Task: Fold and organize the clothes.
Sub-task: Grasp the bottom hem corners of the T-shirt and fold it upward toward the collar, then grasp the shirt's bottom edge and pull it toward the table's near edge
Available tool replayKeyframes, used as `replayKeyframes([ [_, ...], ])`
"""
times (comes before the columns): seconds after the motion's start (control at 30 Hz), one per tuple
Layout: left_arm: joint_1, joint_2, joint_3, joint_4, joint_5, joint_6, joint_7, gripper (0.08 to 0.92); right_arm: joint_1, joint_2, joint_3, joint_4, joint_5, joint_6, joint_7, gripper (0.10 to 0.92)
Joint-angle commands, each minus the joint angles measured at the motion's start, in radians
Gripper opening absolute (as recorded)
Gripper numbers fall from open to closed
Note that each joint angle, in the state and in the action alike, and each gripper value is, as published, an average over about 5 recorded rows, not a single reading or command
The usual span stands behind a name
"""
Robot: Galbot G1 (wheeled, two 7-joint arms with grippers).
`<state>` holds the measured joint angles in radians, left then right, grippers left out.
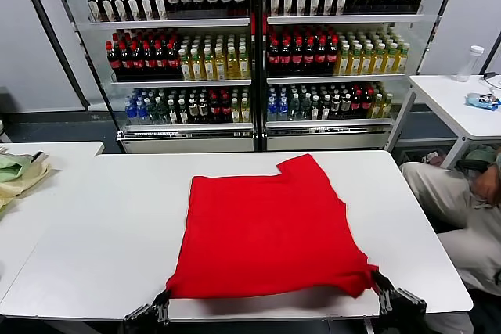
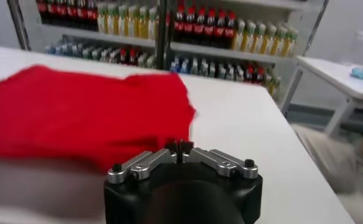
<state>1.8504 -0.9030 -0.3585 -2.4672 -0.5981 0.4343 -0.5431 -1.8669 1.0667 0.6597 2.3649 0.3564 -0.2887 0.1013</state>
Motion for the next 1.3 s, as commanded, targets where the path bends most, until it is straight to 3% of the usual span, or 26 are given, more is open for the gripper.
replayKeyframes([
  [0.03, -0.390, -0.064, 0.056, 0.239, -0.053, -0.003, 0.157, 0.080, 0.271, 0.017, -0.169, -0.127, -0.101, -0.008, -0.002, 0.114],
  [0.33, -0.518, -0.103, 0.107, 0.378, -0.044, -0.004, 0.175, 0.080, 0.383, 0.018, -0.239, -0.258, -0.130, -0.005, -0.019, 0.114],
  [0.83, -0.529, -0.127, 0.135, 0.429, -0.014, 0.002, 0.171, 0.084, 0.493, 0.028, -0.301, -0.387, -0.151, 0.008, -0.034, 0.115],
  [0.97, -0.523, -0.136, 0.130, 0.429, 0.003, 0.006, 0.166, 0.159, 0.565, 0.043, -0.346, -0.437, -0.161, 0.020, -0.038, 0.162],
  [1.3, -0.443, -0.110, -0.025, 0.379, -0.044, 0.004, 0.149, 0.444, 0.654, 0.062, -0.367, -0.487, -0.132, 0.026, -0.009, 0.446],
])
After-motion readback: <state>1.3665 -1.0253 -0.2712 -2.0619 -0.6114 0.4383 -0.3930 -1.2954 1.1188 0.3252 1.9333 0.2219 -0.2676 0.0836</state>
